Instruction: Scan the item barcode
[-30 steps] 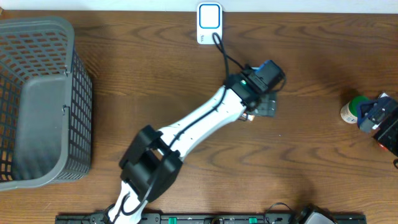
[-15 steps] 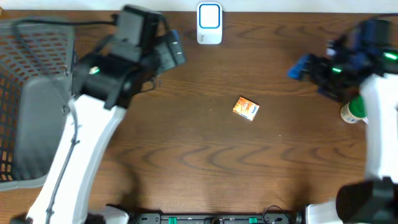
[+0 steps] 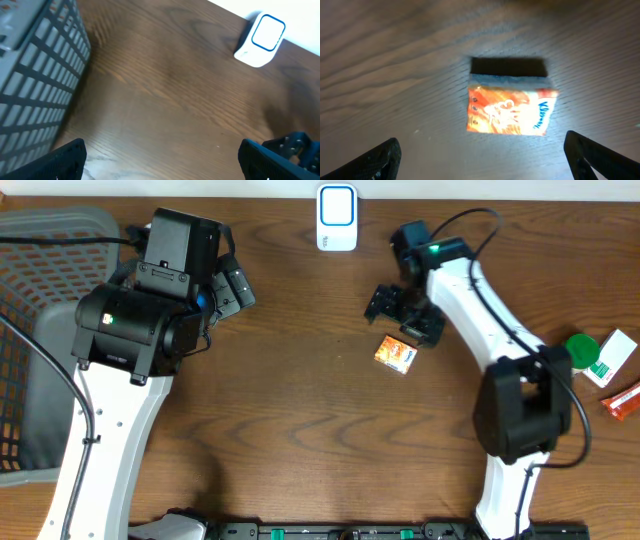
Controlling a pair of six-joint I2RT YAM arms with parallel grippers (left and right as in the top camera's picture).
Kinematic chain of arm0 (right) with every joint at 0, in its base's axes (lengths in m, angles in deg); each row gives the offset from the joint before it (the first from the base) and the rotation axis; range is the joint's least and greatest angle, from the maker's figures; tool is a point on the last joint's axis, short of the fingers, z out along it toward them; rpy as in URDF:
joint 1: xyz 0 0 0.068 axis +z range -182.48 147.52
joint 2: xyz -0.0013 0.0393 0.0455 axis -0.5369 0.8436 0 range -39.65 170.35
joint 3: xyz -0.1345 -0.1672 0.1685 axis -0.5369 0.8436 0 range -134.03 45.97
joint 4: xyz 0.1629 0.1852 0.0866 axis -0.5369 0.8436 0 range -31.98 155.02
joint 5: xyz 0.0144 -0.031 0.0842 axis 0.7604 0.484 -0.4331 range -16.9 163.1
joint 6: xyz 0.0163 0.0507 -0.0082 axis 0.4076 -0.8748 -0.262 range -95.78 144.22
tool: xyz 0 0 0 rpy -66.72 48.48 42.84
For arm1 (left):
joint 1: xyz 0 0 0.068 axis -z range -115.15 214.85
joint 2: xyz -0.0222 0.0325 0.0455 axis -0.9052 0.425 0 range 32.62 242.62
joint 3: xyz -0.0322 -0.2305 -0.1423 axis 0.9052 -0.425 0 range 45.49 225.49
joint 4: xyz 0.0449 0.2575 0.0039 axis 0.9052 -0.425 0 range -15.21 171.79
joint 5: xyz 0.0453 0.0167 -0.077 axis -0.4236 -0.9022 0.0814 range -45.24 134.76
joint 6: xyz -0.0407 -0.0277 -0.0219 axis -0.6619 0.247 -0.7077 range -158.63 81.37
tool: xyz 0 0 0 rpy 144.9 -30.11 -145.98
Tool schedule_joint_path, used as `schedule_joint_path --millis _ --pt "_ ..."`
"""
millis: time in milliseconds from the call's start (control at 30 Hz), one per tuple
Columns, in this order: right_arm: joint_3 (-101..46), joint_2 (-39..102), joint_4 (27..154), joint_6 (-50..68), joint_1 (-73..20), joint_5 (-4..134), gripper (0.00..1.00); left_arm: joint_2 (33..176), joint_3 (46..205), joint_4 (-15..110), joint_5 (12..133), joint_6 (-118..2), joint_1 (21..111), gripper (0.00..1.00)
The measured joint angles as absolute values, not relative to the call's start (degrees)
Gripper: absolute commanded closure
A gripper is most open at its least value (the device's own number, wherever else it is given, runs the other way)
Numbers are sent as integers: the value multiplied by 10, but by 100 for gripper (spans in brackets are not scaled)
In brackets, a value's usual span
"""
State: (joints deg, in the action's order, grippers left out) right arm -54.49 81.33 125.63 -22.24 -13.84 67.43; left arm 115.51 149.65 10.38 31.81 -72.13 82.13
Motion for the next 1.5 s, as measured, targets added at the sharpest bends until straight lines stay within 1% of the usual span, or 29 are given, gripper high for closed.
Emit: schedule_joint_path --millis 200,333,367,500,633,667,733,800,900,1033,1167,1300,1400,1467,1500 --pt "-546 873 1279 -255 -126 692 1 1155 1497 103 304 -711 821 3" --pt "-546 884 1299 -259 -126 711 1 1155 1497 102 301 -709 821 3" --pt "-546 884 1300 -258 -126 716 2 1155 1497 102 300 -708 821 3" --pt "-546 887 1302 -249 -126 729 12 1155 1497 97 298 -704 821 3" --pt "-551 913 1304 -235 -126 726 12 1155 1497 85 298 -703 821 3" --pt "-556 916 1307 -231 -126 727 19 1155 1497 83 298 -703 821 3" --pt "-562 921 1308 -220 -126 724 37 1155 1497 81 298 -703 821 3" --pt "-569 927 1307 -215 -126 717 48 1155 1497 78 298 -702 821 3" --pt "-574 931 1312 -201 -126 714 51 1155 1497 82 292 -702 821 3" --pt "-573 931 1335 -179 -132 717 65 1152 1496 133 247 -708 821 3" --pt "-562 931 1377 -166 -155 734 67 1126 1494 244 193 -717 821 3" --pt "-554 921 1397 -145 -198 765 64 1075 1494 399 144 -707 821 3" --pt "-550 879 1397 -132 -234 778 61 1037 1497 515 121 -660 821 3" --pt "-549 831 1395 -124 -257 782 59 1018 1499 552 111 -601 821 3" --pt "-549 800 1394 -119 -270 784 55 1009 1500 551 105 -573 821 3"
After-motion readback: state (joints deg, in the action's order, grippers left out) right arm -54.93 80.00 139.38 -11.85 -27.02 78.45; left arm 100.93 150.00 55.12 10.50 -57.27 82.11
